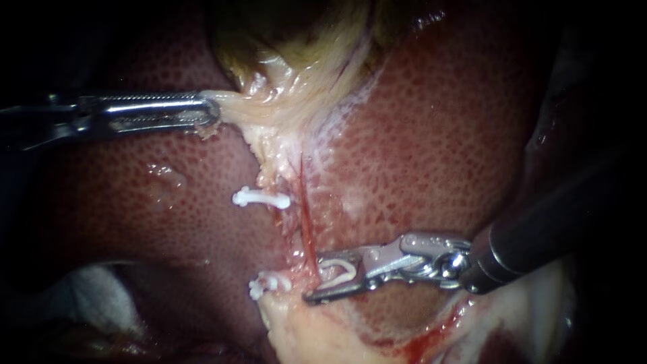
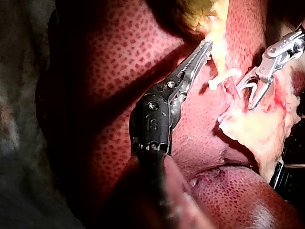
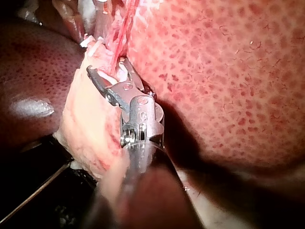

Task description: Clipping first clip right tube

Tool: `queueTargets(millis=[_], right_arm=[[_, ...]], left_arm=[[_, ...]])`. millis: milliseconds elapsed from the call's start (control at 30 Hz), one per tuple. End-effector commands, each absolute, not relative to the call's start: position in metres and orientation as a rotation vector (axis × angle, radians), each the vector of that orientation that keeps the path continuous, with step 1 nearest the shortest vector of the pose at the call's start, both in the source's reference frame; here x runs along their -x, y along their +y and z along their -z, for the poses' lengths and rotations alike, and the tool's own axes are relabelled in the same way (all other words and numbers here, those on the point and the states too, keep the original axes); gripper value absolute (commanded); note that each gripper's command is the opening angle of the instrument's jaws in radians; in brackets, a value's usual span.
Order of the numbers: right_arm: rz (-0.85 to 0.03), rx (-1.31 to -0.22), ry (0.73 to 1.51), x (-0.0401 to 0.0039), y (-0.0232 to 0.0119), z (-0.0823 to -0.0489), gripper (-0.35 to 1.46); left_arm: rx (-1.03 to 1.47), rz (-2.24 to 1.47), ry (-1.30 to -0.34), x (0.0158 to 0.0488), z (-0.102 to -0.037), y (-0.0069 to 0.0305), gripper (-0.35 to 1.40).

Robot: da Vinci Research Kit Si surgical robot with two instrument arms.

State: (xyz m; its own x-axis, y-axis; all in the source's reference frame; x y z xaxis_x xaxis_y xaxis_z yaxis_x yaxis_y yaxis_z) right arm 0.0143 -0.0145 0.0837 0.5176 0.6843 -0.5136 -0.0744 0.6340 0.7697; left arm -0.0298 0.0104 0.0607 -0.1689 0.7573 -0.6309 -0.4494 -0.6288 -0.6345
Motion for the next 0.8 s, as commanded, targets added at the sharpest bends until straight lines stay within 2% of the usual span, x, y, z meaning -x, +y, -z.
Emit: queueTargets(millis=[33, 800], right_arm=[[-0.512, -0.763, 0.923, -0.0143, -0.0145, -0.0837, 0.46], [-0.513, -0.762, 0.923, -0.0144, -0.0145, -0.0837, 0.47]], left_arm=[[1.272, -1.892, -0.387, 0.0298, -0.0607, 0.0104, -0.35], [1.272, -1.892, -0.388, 0.0297, -0.0606, 0.0104, -0.35]])
